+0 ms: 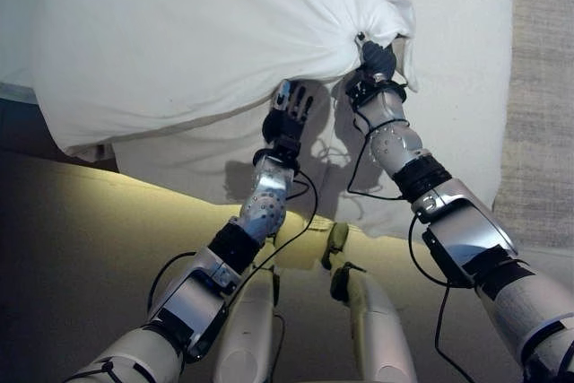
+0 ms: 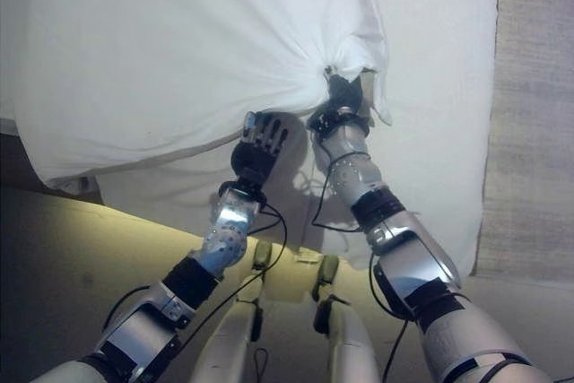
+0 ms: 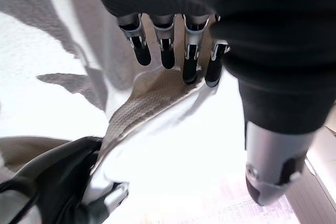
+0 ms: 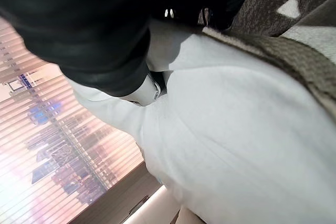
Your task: Make the bed
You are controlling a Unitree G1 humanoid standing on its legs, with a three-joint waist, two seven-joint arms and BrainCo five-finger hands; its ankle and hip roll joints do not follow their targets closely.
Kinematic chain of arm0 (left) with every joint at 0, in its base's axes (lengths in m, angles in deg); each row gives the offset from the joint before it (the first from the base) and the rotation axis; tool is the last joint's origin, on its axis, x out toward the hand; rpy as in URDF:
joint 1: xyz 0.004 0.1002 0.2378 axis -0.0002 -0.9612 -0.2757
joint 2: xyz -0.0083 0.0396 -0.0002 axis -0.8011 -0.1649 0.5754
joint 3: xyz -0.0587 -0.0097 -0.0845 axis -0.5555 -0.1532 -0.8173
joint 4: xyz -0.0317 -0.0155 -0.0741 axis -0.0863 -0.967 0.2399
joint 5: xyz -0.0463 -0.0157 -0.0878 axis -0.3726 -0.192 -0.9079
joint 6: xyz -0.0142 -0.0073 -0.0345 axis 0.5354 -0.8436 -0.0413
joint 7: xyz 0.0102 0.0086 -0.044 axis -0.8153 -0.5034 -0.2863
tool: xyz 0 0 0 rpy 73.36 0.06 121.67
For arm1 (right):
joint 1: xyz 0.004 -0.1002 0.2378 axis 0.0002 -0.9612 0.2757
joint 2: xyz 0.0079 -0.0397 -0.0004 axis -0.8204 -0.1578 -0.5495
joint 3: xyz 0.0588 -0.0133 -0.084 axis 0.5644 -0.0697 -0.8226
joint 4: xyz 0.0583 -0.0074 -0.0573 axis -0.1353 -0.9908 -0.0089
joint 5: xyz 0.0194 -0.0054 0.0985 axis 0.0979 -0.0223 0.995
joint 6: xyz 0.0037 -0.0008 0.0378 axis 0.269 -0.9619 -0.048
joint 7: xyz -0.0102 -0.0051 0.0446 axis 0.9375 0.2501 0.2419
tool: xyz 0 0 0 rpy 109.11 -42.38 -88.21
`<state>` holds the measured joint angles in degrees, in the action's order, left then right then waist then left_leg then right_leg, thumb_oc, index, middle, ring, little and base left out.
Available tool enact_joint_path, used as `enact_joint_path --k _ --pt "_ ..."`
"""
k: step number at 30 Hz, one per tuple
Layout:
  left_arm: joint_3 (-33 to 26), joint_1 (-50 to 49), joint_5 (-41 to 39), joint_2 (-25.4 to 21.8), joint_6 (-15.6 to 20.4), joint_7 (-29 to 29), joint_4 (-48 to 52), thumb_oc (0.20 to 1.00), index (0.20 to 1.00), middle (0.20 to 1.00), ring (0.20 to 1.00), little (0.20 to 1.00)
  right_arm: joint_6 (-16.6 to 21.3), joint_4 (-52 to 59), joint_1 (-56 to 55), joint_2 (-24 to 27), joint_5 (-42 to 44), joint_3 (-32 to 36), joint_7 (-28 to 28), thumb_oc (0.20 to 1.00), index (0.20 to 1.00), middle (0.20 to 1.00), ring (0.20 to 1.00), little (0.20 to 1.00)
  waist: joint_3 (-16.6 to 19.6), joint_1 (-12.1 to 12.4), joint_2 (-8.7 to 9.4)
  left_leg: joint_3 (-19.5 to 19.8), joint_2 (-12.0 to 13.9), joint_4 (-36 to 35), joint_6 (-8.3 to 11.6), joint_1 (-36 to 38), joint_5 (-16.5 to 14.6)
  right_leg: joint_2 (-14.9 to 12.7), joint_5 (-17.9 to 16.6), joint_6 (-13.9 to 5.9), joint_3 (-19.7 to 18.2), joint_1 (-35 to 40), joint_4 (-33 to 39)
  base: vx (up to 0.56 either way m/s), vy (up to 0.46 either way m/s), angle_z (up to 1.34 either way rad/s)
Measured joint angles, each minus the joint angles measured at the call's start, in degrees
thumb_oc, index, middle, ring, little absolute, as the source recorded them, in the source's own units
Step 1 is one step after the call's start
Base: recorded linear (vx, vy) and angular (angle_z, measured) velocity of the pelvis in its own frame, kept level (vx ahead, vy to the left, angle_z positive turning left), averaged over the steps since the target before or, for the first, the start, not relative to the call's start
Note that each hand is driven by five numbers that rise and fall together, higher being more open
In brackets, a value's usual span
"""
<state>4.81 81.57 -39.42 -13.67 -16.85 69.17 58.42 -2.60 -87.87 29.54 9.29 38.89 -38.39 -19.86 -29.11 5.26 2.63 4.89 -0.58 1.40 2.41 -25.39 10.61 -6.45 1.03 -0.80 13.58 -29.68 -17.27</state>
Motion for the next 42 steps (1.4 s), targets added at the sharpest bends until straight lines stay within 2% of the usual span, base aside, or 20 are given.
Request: enact_joint_path --k 13,20,22,25,28,35,42 --pt "-5.5 1.4 0.5 2.7 2.6 -4.0 -2.7 1.000 1.000 1.000 1.000 1.000 0.6 0.1 -0.9 -2.3 0.0 1.5 -0.1 0.200 0.200 0.200 0.200 0.200 0.0 -0.1 0.04 0.0 -0.1 0.4 -0.07 0.1 -0.1 -0.2 -0.3 -0.37 0.0 0.5 0.4 0.00 0.000 0.00" --pt "-5.6 1.7 0.4 2.8 3.6 -4.0 -2.8 1.000 1.000 1.000 1.000 1.000 0.7 0.1 -1.5 -2.4 -1.1 1.7 0.5 0.200 0.200 0.200 0.200 0.200 0.0 0.0 0.10 0.0 -0.1 0.5 -0.16 0.9 -0.2 -0.2 -0.3 -0.37 -0.3 1.5 0.6 0.00 0.000 0.00" --pt "-5.5 1.3 -2.2 2.3 3.2 -0.8 -2.8 1.000 1.000 1.000 1.000 1.000 0.7 0.1 -1.6 -2.4 -1.1 2.1 0.4 0.200 0.200 0.200 0.200 0.200 0.0 0.1 0.16 0.0 -0.1 0.5 -0.12 1.1 -0.4 -0.2 -0.3 -0.39 -0.7 1.7 0.6 0.00 0.000 0.00" --pt "-5.3 0.0 -9.9 1.5 0.5 5.8 -2.6 1.000 1.000 1.000 1.000 1.000 0.7 -0.4 -2.0 -2.4 -1.0 2.6 -0.5 0.200 0.200 0.200 0.200 0.200 0.0 0.1 0.17 0.0 -0.2 0.7 -0.18 1.1 -0.5 -0.3 -0.3 -0.40 -0.6 1.9 0.7 0.00 0.000 0.00" --pt "-5.0 -0.8 -16.0 1.2 -0.4 9.8 -2.1 1.000 1.000 1.000 1.000 1.000 0.7 -0.4 -3.3 -2.5 -1.0 3.5 -1.2 0.200 0.200 0.200 0.200 0.200 0.0 0.1 0.17 0.0 -0.4 1.2 -0.48 1.1 -0.9 -0.4 -0.3 -0.41 -0.6 2.4 1.0 0.00 0.004 0.02" --pt "-5.0 -0.3 -21.4 2.2 0.0 12.4 -1.0 1.000 1.000 1.000 1.000 1.000 0.7 1.0 -5.9 -2.7 -1.1 3.9 -2.9 0.200 0.200 0.200 0.200 0.200 0.0 -1.6 0.20 0.0 -1.0 1.2 -0.62 1.1 -1.0 -0.8 0.1 -0.95 -0.6 3.3 1.2 0.00 -0.004 0.10" --pt "-2.8 -0.5 -22.8 0.9 0.8 13.1 2.6 1.000 1.000 1.000 1.000 1.000 0.7 2.2 -9.2 -2.8 -1.1 4.0 -4.1 0.200 0.200 0.200 0.200 0.200 0.1 -1.6 0.26 0.0 -0.9 1.3 -0.65 1.1 -1.0 -0.8 0.2 -1.14 -0.8 3.4 1.2 0.00 0.000 0.02"
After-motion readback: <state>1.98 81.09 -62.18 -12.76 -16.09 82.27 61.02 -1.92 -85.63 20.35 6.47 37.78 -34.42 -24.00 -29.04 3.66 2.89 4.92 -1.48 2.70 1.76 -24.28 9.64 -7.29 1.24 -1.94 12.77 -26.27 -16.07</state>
